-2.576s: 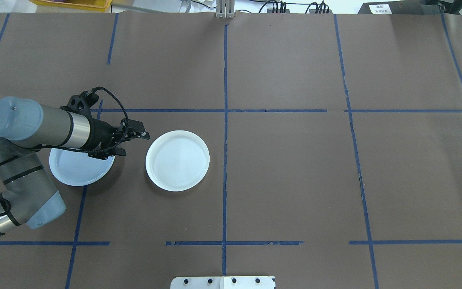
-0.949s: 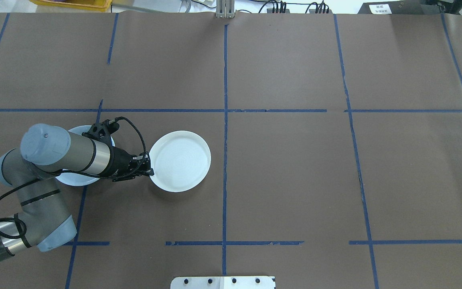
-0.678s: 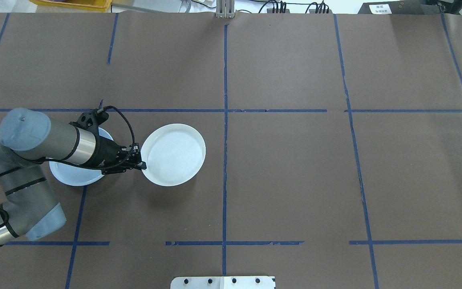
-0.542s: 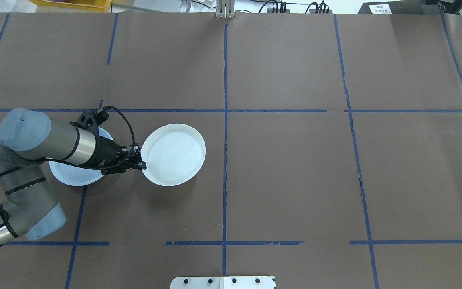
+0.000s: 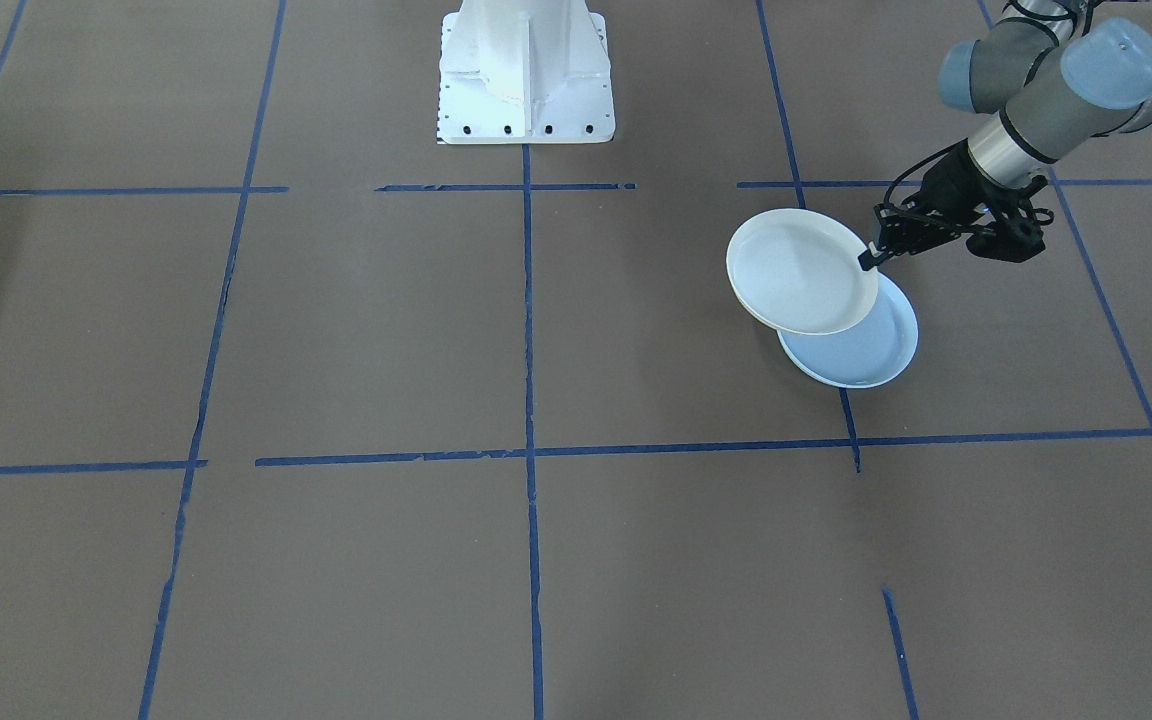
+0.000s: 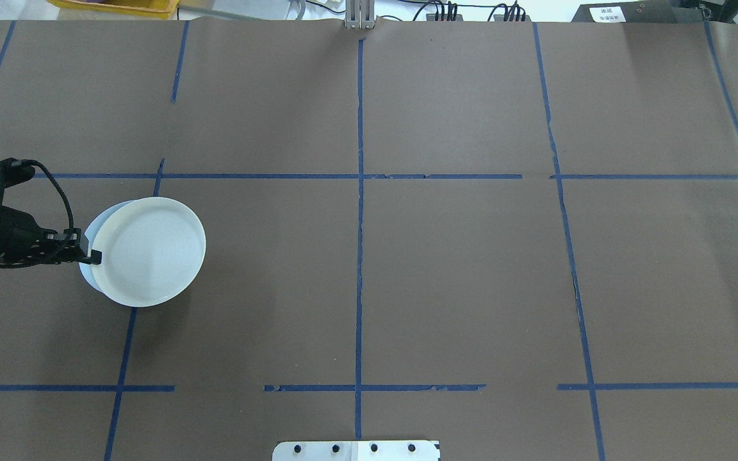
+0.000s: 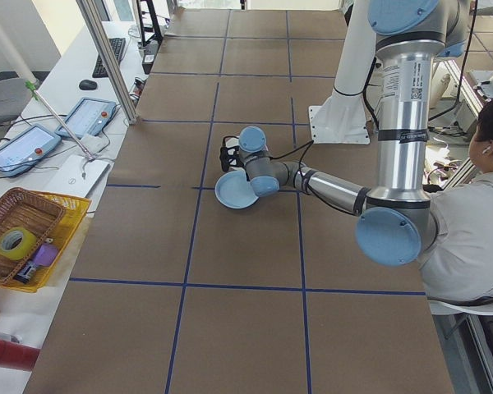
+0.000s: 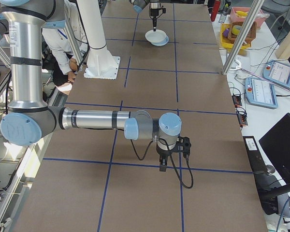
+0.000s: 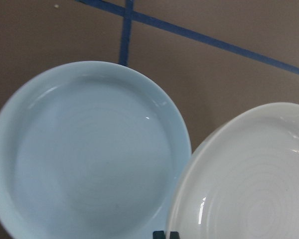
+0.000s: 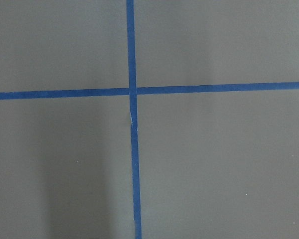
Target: Stack plate in center
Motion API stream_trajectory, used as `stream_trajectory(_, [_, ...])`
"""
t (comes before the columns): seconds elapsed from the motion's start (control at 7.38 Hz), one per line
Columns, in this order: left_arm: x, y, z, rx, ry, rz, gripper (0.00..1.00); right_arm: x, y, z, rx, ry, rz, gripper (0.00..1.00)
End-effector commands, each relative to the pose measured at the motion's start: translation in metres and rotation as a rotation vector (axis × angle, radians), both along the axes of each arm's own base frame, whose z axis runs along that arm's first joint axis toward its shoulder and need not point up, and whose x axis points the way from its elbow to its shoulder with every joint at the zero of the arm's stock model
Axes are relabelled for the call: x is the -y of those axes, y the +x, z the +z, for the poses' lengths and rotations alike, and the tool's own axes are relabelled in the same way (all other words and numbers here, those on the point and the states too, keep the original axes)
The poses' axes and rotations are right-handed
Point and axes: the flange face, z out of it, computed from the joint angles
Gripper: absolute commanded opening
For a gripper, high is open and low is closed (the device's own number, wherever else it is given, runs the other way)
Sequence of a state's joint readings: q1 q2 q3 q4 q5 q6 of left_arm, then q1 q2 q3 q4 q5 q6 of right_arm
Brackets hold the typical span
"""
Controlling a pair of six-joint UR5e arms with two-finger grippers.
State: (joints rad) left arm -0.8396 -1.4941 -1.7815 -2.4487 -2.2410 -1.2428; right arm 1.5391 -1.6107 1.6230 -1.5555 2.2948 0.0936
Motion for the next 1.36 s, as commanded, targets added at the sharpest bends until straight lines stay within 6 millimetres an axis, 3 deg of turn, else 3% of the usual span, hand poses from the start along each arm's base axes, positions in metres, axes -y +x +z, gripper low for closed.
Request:
stream_trajectory(0.0, [0.002, -0.011, 0.037, 0.031, -0.022, 0.019, 0.0, 0.0, 0.0, 0.0, 0.0, 0.0, -0.001, 1.0])
stream_trajectory(0.41, [0.019, -0.032, 0.06, 0.024, -0.092, 0.015, 0.0, 0.0, 0.0, 0.0, 0.0, 0.0, -0.001, 1.0])
stream_trajectory(0.68, [0.039, -0.042, 0.058, 0.021, -0.101, -0.029, 0.0, 0.0, 0.0, 0.0, 0.002, 0.001, -0.002, 1.0])
stream_trajectory(1.22, [0.05, -0.035, 0.059, 0.011, -0.145, -0.045, 0.0, 0.0, 0.0, 0.0, 0.002, 0.0, -0.001, 1.0])
